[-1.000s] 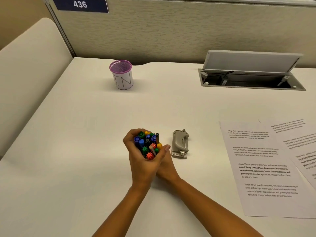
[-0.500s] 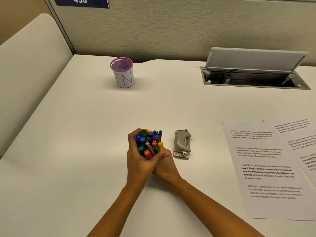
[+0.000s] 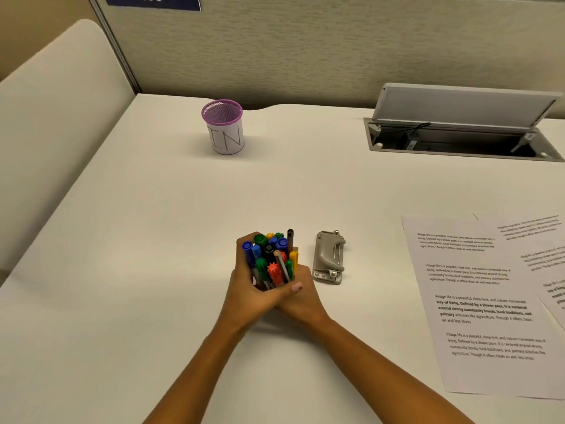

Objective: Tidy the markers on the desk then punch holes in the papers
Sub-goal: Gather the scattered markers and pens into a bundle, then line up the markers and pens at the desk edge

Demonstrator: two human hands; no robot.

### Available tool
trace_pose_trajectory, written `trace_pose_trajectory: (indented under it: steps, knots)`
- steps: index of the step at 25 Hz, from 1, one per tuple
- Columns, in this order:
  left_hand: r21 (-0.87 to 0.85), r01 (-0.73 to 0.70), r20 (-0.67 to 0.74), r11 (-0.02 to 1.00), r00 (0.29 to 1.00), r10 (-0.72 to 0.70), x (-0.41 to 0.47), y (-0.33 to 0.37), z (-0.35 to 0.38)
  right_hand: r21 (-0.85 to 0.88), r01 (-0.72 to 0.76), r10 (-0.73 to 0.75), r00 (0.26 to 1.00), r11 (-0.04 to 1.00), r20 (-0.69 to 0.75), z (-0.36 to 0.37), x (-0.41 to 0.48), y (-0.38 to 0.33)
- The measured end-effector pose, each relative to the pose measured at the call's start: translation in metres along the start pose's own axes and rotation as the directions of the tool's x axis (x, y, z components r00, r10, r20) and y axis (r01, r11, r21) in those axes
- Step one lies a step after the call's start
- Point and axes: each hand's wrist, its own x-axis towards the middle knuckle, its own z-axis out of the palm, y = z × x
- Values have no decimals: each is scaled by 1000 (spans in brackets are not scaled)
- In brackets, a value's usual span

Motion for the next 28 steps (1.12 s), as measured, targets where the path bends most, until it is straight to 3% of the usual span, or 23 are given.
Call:
trace_pose_trajectory:
  steps: [3,8,13,18,22,25,28]
  knots:
    - [32,22,61,999,998,-24,3,-1,-11,-74,-5,9,998,997,66,1,2,3]
    - [74,-23,-105,997,994,31,2,-6,-3,-45,-15,23,984,999,177,0,0,-3]
    - [163,-54,-203,985,975,87,-4,4,-10,-50,118,-103,967,992,232,-1,1,-8]
    - [345,-125,-361,930,897,255,-8,47,-55,-5,141,-136,963,990,232,-9,4,-12]
    - [551,161,-522,819,832,188,0,58,-101,-97,147,-122,966,984,226,-7,3,-6]
    - [571,456,-622,682,783,-3,7,35,-128,-108,148,-122,968,983,217,-7,4,-5]
    - [564,592,-650,576,748,-132,10,12,-138,-111,153,-126,969,982,214,-6,4,-3]
